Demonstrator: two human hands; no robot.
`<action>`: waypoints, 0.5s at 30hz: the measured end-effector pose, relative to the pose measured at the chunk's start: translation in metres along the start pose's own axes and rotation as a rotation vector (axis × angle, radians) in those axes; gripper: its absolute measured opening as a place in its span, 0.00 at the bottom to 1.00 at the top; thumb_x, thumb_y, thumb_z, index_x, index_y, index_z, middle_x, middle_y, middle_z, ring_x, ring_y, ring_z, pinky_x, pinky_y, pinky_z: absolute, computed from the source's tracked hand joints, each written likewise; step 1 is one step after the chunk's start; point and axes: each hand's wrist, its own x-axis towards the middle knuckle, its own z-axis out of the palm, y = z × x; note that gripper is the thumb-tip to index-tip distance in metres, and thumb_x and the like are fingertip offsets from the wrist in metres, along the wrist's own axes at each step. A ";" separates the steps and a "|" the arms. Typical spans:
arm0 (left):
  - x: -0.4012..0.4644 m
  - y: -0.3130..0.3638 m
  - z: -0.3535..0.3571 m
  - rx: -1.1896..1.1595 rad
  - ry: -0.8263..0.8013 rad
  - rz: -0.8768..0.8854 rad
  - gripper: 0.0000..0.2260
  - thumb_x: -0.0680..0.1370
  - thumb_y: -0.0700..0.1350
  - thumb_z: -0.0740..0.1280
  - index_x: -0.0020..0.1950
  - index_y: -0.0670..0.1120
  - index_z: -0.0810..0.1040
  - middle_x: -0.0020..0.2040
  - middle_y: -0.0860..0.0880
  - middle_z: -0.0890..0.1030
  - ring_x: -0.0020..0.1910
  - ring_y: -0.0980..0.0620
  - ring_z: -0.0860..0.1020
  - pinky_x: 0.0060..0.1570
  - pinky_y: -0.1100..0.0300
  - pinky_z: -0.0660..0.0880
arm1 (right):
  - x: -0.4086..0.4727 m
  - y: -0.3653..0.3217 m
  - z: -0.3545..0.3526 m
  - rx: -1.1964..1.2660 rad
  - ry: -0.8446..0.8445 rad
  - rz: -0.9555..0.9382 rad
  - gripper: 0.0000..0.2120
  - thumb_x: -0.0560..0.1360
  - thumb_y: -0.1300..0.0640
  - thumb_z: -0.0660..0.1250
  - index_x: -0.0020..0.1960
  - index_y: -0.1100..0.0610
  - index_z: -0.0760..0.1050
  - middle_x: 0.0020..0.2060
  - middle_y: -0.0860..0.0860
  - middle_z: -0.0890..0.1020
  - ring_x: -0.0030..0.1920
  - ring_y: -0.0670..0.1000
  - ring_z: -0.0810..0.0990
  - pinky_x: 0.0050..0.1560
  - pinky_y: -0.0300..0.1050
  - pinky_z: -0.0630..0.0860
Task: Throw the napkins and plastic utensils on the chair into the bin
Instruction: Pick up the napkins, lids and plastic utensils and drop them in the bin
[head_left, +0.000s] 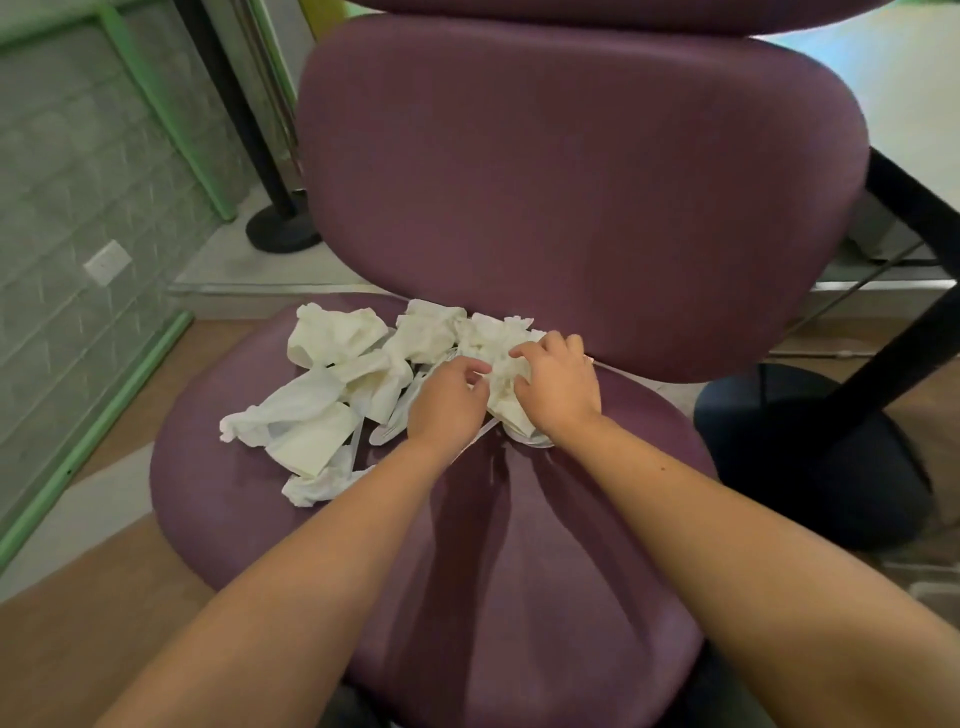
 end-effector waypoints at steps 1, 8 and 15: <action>0.002 -0.001 -0.001 -0.010 0.002 0.001 0.10 0.77 0.47 0.62 0.56 0.56 0.78 0.52 0.57 0.79 0.47 0.56 0.79 0.50 0.54 0.76 | 0.004 0.000 0.004 -0.069 -0.013 -0.032 0.19 0.78 0.55 0.62 0.68 0.48 0.72 0.62 0.52 0.72 0.63 0.56 0.66 0.60 0.49 0.67; 0.007 -0.003 -0.001 -0.146 -0.007 0.012 0.10 0.79 0.47 0.62 0.59 0.53 0.77 0.55 0.56 0.79 0.48 0.57 0.78 0.48 0.55 0.76 | 0.002 0.005 0.011 -0.020 0.032 -0.016 0.10 0.76 0.56 0.61 0.56 0.52 0.76 0.54 0.48 0.79 0.57 0.55 0.71 0.58 0.49 0.65; -0.003 0.014 -0.004 -0.503 -0.104 -0.067 0.21 0.81 0.63 0.53 0.62 0.51 0.75 0.54 0.57 0.79 0.54 0.52 0.80 0.57 0.49 0.78 | -0.017 -0.020 -0.012 0.990 0.013 0.221 0.06 0.78 0.57 0.66 0.50 0.50 0.68 0.40 0.55 0.83 0.39 0.53 0.79 0.44 0.44 0.74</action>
